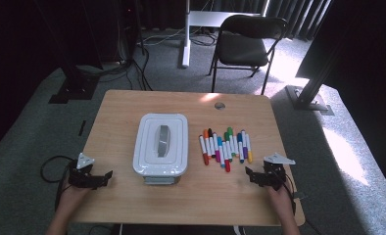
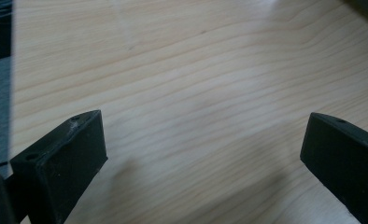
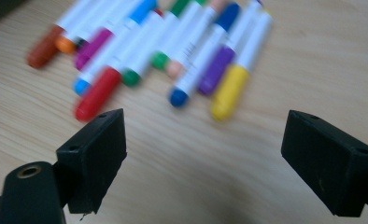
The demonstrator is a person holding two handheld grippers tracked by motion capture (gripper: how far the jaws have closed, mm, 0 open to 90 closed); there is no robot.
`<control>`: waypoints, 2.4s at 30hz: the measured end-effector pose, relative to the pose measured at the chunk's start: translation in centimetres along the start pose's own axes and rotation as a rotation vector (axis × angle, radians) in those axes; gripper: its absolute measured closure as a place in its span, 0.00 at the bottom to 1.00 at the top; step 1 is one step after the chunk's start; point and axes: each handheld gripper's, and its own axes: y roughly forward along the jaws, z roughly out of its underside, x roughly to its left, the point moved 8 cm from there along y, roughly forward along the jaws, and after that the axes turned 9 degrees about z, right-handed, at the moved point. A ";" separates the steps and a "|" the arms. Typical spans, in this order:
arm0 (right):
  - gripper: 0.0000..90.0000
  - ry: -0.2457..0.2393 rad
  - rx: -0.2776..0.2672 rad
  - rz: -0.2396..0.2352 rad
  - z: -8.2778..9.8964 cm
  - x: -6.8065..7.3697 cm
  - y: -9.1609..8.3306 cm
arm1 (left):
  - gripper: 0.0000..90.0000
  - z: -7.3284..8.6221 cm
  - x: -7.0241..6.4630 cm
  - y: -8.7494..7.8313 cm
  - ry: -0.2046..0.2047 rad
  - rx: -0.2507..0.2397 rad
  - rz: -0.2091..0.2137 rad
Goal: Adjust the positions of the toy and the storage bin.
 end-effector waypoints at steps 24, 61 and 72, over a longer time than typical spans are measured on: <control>0.15 -0.180 -0.079 -0.185 -8.5 11.0 5.9 | 0.01 -4.7 -1.4 3.8 0.069 -0.045 0.069; 0.21 -0.188 -0.107 -0.295 -12.3 17.1 11.0 | 0.01 -10.1 -4.2 6.7 0.136 -0.086 0.130; 0.24 -0.210 -0.109 -0.353 -11.9 17.1 10.4 | 0.01 -9.7 -5.8 5.8 0.157 -0.079 0.140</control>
